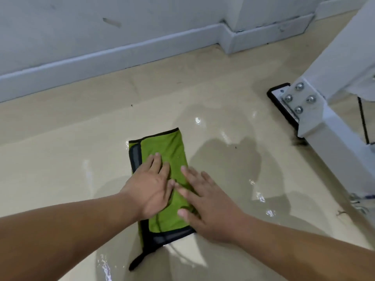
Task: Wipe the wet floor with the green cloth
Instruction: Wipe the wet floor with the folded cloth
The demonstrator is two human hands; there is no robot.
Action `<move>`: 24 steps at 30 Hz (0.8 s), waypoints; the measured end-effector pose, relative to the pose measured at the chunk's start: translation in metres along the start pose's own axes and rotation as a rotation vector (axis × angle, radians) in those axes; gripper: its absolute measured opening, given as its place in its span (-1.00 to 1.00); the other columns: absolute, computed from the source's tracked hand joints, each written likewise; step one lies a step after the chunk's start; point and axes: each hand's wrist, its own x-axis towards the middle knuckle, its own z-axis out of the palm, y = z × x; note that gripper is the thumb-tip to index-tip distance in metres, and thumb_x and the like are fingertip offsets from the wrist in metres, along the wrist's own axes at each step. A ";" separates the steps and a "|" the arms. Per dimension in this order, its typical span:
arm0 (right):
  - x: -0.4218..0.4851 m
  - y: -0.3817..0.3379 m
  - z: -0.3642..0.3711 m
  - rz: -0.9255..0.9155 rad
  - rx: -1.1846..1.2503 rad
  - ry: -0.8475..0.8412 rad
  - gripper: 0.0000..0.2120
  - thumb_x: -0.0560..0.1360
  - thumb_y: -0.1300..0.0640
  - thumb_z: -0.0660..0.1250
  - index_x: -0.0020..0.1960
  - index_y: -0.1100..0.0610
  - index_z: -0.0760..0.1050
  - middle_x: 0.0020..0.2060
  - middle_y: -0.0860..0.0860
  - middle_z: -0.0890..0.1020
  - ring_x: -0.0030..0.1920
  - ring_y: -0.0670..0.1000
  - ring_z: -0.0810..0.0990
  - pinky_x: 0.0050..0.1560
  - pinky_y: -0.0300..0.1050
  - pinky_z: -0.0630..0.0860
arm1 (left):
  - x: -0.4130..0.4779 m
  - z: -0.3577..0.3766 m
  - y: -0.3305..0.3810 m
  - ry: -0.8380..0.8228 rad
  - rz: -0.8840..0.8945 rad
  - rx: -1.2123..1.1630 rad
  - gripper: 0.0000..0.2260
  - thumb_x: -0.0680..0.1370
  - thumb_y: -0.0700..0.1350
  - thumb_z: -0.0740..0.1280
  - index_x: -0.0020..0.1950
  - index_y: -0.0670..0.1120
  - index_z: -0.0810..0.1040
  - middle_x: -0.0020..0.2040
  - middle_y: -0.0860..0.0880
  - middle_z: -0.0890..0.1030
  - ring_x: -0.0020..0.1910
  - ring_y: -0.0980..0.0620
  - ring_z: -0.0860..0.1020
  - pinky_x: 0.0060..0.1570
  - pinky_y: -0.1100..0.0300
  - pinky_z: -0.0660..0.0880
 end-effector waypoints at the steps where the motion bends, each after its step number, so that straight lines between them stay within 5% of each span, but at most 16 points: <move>1: -0.011 0.019 -0.006 0.082 0.005 0.090 -0.35 0.66 -0.20 0.04 0.66 0.08 0.14 0.67 0.11 -0.04 0.66 0.07 -0.15 0.63 0.08 -0.17 | 0.005 0.005 0.014 -0.044 -0.096 -0.020 -0.30 0.68 0.16 -0.12 0.61 -0.34 0.15 0.59 -0.46 0.15 0.62 -0.39 0.12 0.59 -0.20 0.16; 4: -0.047 0.078 -0.023 0.397 -0.061 0.245 -0.44 0.60 -0.05 0.12 0.48 0.22 0.44 0.55 0.27 0.32 0.57 0.30 0.25 0.59 0.25 0.09 | 0.015 0.014 0.040 -0.157 -0.301 -0.071 -0.26 0.69 0.25 -0.17 0.64 -0.22 -0.34 0.65 -0.30 -0.34 0.64 -0.31 -0.31 0.62 -0.22 -0.20; 8: -0.077 0.114 -0.038 0.616 0.000 0.252 -0.38 0.54 -0.09 0.03 0.43 0.24 0.50 0.47 0.31 0.42 0.53 0.34 0.30 0.56 0.29 0.15 | 0.042 0.011 0.056 -0.087 -0.291 -0.064 -0.29 0.68 0.24 -0.20 0.63 -0.16 -0.41 0.65 -0.25 -0.38 0.63 -0.26 -0.36 0.61 -0.22 -0.24; 12: -0.090 0.116 -0.023 0.527 -0.001 0.395 -0.49 0.53 0.02 0.17 0.31 0.31 0.57 0.33 0.37 0.53 0.39 0.40 0.45 0.41 0.36 0.39 | 0.086 -0.001 0.110 -0.054 -0.162 -0.019 -0.31 0.70 0.21 -0.18 0.64 -0.14 -0.39 0.65 -0.23 -0.39 0.62 -0.24 -0.39 0.60 -0.24 -0.29; 18: -0.050 0.110 -0.030 0.533 0.046 0.462 -0.79 0.53 0.11 0.25 0.09 0.14 0.59 -0.03 0.10 0.53 0.04 0.18 0.48 0.04 0.13 0.54 | 0.043 0.016 0.135 -0.117 0.152 0.103 -0.33 0.71 0.22 -0.19 0.62 -0.12 -0.43 0.61 -0.21 -0.47 0.58 -0.20 -0.50 0.57 -0.23 -0.34; 24: 0.016 0.026 -0.022 0.358 0.088 0.414 -0.75 0.41 0.15 0.24 0.04 0.14 0.56 -0.10 0.07 0.58 -0.10 0.20 0.53 -0.05 0.09 0.45 | -0.050 0.032 0.113 -0.339 -0.030 0.080 -0.33 0.72 0.21 -0.16 0.62 -0.10 -0.45 0.58 -0.19 -0.53 0.51 -0.16 -0.59 0.58 -0.21 -0.36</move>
